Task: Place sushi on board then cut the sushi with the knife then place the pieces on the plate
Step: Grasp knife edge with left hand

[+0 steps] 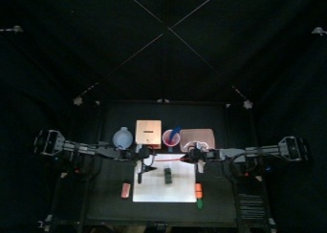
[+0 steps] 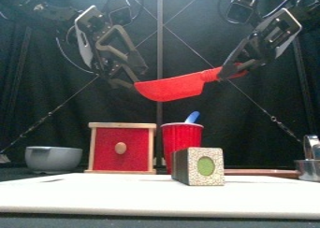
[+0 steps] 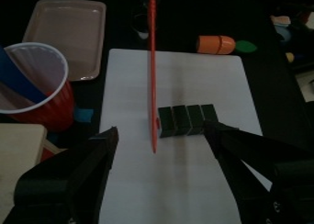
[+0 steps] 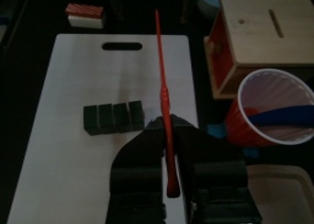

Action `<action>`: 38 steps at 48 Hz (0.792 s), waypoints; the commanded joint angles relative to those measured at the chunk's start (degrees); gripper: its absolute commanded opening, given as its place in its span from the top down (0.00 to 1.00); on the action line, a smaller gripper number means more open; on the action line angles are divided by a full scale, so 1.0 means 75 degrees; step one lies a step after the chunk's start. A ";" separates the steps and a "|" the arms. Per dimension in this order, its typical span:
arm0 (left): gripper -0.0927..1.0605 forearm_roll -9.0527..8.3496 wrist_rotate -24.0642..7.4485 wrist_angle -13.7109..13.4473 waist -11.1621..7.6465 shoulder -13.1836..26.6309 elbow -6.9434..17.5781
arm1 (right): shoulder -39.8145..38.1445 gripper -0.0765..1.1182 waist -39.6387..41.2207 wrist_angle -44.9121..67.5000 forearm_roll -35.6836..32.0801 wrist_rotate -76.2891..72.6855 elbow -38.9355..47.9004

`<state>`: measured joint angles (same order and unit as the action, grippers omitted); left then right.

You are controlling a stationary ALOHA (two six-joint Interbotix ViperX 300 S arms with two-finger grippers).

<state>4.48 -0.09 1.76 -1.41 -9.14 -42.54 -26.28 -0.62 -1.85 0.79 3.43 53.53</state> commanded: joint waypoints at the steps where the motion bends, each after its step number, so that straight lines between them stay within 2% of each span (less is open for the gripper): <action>1: 0.06 -0.0094 0.0000 -0.0035 0.0035 0.0105 0.0270 | 0.0035 0.65 -0.0082 0.0070 0.0000 0.0012 -0.0234; 8: 0.10 -0.0141 0.0000 -0.0187 0.0035 0.0258 0.0352 | 0.0117 0.65 -0.0082 0.0070 -0.0012 0.0012 -0.0316; 19: 0.17 -0.0152 0.0000 -0.0187 0.0035 0.0328 0.0375 | 0.0188 0.65 -0.0105 0.0070 0.0000 0.0012 -0.0398; 38: 0.20 -0.0199 0.0000 -0.0187 0.0059 0.0469 0.0375 | 0.0223 0.65 -0.0188 0.0070 0.0000 0.0000 -0.0457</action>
<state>3.43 -0.18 0.09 -1.14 -5.36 -41.31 -24.08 -1.85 -1.85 0.79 3.43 51.59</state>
